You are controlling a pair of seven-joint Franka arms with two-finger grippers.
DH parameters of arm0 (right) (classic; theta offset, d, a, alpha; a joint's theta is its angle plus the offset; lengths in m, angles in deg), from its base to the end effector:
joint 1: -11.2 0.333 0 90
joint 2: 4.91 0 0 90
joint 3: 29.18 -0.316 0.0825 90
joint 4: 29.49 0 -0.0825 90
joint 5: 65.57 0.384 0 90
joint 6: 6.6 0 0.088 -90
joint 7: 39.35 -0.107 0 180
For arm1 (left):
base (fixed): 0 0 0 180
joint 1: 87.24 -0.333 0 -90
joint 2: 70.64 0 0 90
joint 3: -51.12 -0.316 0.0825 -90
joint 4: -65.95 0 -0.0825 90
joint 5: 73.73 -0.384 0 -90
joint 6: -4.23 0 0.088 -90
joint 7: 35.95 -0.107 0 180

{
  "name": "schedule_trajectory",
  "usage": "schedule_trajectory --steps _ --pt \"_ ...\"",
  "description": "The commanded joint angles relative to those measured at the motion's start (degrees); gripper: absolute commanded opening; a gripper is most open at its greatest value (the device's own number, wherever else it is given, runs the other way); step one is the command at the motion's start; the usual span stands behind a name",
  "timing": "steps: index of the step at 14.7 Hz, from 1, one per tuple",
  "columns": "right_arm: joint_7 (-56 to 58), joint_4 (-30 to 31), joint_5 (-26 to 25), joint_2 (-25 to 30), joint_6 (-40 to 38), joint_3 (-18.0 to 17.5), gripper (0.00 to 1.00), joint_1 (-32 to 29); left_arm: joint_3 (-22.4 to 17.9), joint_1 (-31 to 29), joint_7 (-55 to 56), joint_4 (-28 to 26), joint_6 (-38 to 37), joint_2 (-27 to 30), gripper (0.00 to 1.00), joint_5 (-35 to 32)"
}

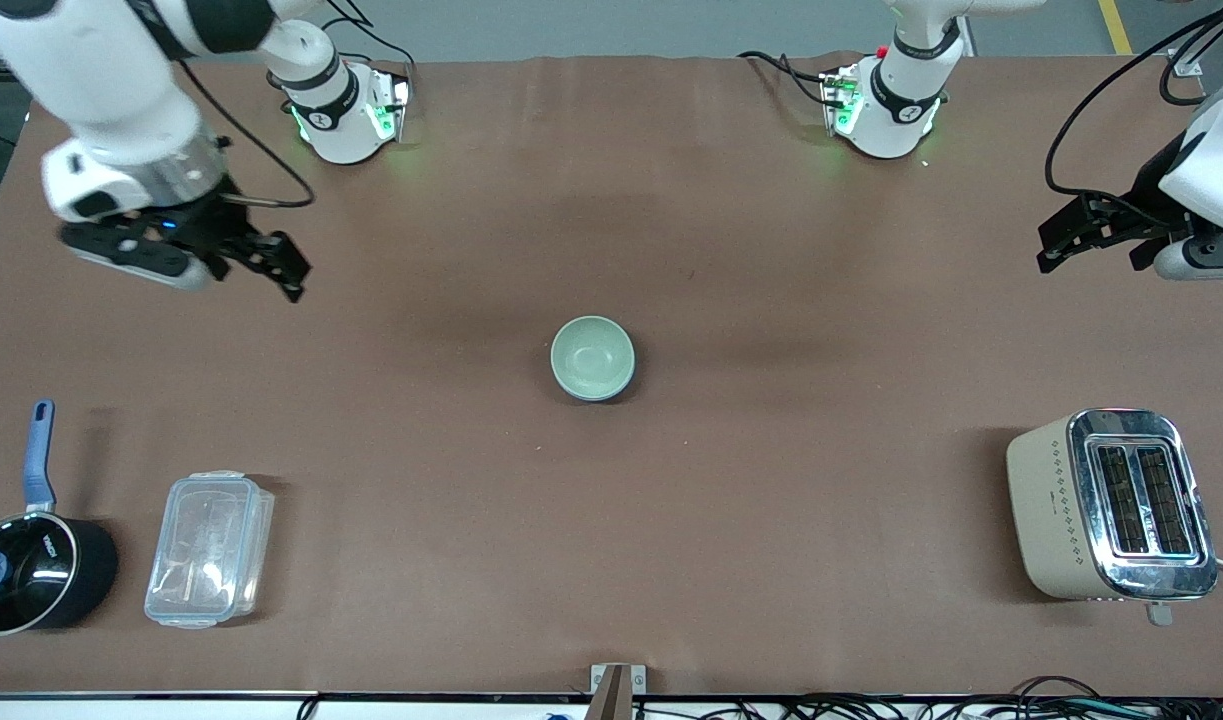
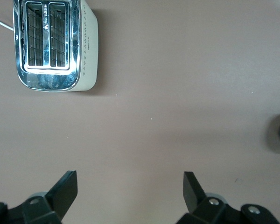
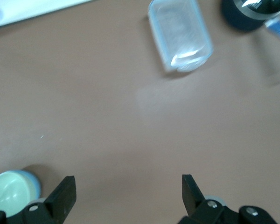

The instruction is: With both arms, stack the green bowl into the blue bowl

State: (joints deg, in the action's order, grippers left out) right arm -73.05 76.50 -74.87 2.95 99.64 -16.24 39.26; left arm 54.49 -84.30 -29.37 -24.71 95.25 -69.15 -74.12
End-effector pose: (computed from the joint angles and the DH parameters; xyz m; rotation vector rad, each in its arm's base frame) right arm 0.5202 0.1205 0.5898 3.0378 -0.4431 0.2755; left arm 0.5451 -0.0600 0.6350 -3.1365 -0.0074 -0.0517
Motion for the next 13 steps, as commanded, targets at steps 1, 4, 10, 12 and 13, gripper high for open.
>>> schedule_trajectory --steps 1,4,10,12,13 --pt "11.8 -4.7 -1.0 -1.7 -2.0 -0.8 1.0 -6.9 -0.2 -0.2 -0.6 0.0 0.4 0.6 1.0 0.7" --pt "24.4 -6.9 0.1 -1.7 -2.2 -0.8 1.0 -14.2 -0.2 -0.1 -0.6 -0.1 0.4 0.6 1.0 0.3" --pt "33.9 -20.8 3.3 -6.4 -13.7 -0.8 1.0 -19.2 -0.3 -0.3 -0.4 0.1 0.7 0.3 1.0 -0.1" --pt "34.8 -22.0 3.3 -6.5 -16.1 -0.9 1.0 -19.1 -0.3 -0.5 -0.3 1.3 0.7 -0.2 1.0 -0.1" --pt "35.0 -22.3 3.4 -6.5 -16.4 -0.9 1.0 -19.2 -0.3 -0.3 0.1 2.1 0.7 -1.2 1.0 -0.1"
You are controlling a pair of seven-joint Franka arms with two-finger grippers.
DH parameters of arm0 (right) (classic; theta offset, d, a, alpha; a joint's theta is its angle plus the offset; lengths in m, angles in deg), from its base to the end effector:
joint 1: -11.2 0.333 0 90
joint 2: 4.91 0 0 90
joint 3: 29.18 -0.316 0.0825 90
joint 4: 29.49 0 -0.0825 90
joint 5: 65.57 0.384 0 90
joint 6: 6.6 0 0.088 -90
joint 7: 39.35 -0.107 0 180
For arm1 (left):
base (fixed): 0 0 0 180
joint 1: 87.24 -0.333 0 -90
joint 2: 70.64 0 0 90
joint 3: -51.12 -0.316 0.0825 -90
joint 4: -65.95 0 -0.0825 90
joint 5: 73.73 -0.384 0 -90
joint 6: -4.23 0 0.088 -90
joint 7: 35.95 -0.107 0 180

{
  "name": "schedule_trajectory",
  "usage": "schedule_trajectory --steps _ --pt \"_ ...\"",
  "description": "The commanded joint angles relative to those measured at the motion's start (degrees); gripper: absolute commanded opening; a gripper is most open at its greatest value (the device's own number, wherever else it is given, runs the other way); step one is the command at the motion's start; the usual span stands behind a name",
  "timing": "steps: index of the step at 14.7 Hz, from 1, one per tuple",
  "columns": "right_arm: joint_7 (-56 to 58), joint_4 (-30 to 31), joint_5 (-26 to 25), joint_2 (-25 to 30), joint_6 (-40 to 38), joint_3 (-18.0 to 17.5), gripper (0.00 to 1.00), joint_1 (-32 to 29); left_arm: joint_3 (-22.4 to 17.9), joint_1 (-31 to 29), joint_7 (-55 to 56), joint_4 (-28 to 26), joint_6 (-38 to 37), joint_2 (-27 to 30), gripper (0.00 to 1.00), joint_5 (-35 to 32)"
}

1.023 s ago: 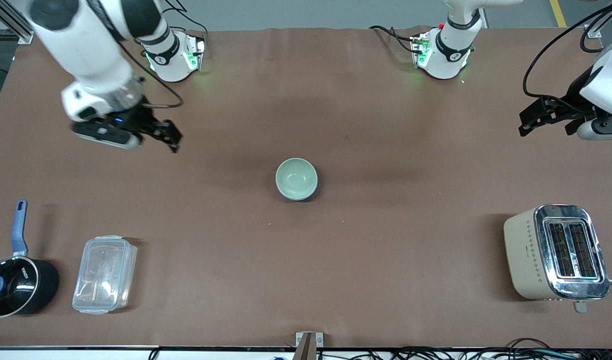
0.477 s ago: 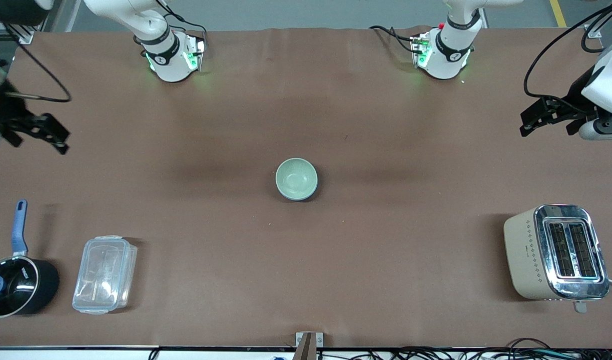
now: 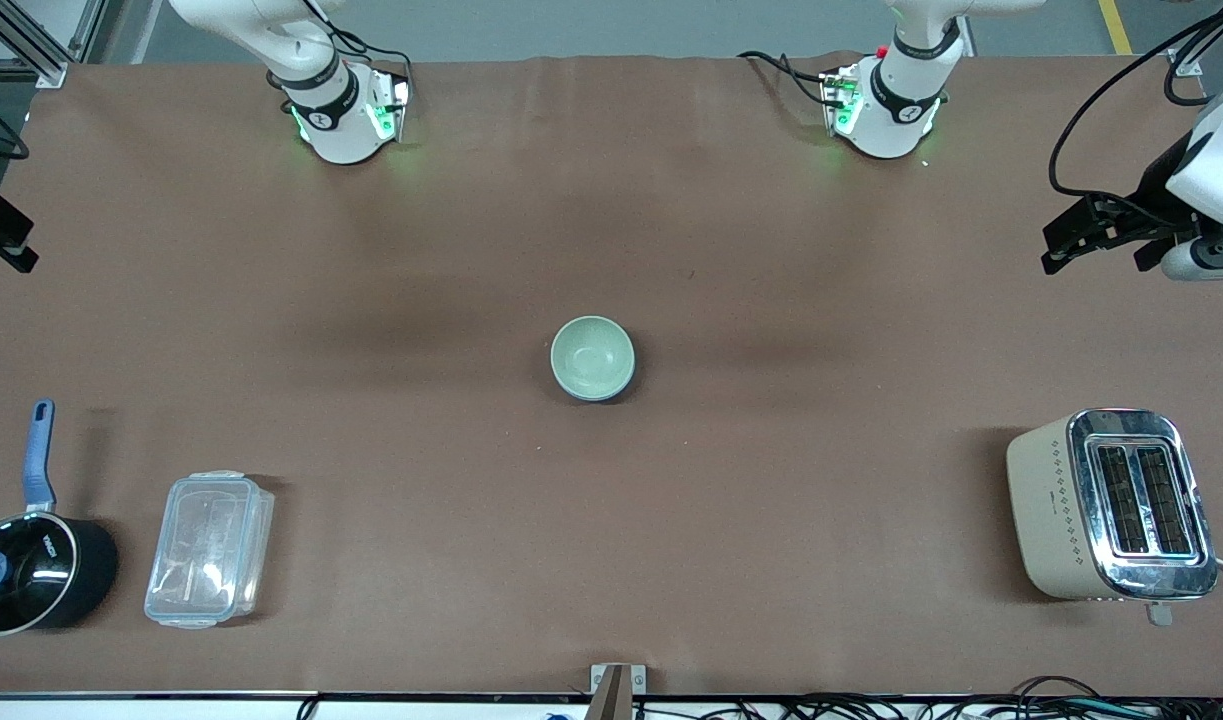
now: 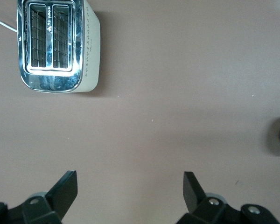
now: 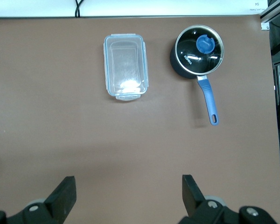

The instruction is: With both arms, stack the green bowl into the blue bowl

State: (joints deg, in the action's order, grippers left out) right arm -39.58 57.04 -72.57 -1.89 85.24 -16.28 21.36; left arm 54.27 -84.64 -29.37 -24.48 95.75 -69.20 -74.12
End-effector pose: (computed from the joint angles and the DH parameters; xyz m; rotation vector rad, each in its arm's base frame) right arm 0.5395 -0.0425 0.6850 3.0193 -0.0865 0.2141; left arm 0.5469 -0.0548 0.6372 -3.1373 -0.0227 -0.0702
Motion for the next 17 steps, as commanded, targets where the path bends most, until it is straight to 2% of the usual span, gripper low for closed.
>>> schedule_trajectory --steps 1,5,9,11,17 --pt "1.5 -3.0 1.3 -1.7 -2.1 -0.9 1.0 -1.2 -0.1 0.3 0.3 2.3 0.2 -1.7 1.0 -0.2" --pt "1.4 -1.0 5.2 -1.3 -5.2 -0.9 1.0 -1.0 -0.1 0.3 0.4 2.5 0.2 -1.9 1.0 -0.2" --pt "1.4 1.4 5.8 -0.8 -4.4 -0.9 1.0 -2.4 -0.1 0.4 0.3 2.5 0.2 -2.1 1.0 -0.2" --pt "1.5 1.8 8.3 -1.0 -3.4 -0.8 1.0 -4.4 -0.1 0.4 0.4 2.6 0.2 -2.6 1.0 -0.1" --pt "2.1 2.2 2.9 -1.0 -3.6 -0.7 1.0 -4.9 -0.1 0.4 0.4 3.5 0.1 -2.7 1.0 -0.7"
